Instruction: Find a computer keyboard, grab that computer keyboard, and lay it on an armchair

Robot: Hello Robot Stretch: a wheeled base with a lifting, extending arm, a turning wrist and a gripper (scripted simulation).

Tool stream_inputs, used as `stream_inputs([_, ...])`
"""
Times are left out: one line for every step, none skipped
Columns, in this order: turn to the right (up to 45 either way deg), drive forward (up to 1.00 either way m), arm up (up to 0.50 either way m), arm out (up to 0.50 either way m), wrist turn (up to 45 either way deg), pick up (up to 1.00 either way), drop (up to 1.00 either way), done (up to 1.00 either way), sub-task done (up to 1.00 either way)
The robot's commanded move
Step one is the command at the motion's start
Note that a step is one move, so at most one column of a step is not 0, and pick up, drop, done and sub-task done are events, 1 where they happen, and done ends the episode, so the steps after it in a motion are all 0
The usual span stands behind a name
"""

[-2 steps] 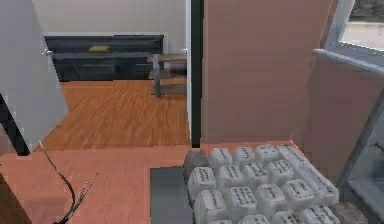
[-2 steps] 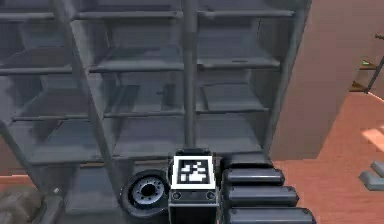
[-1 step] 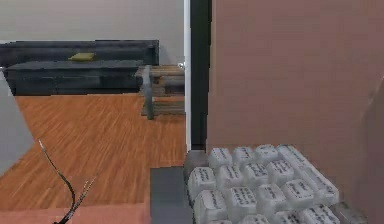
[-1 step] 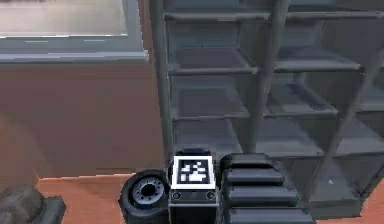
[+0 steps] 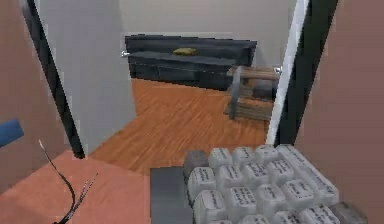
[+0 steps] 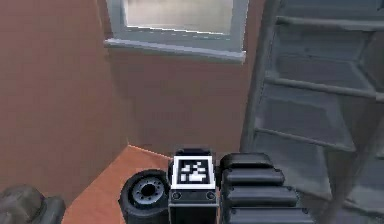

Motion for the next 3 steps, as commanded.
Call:
stream_inputs([-3.0, 0.00, 0.00, 0.00, 0.0, 0.00, 0.00, 0.00, 0.00])
stream_inputs([0.0, 1.00, 0.00, 0.00, 0.0, 0.00, 0.00, 0.00, 0.00])
stream_inputs([0.0, 1.00, 0.00, 0.00, 0.0, 0.00, 0.00, 0.00, 0.00])
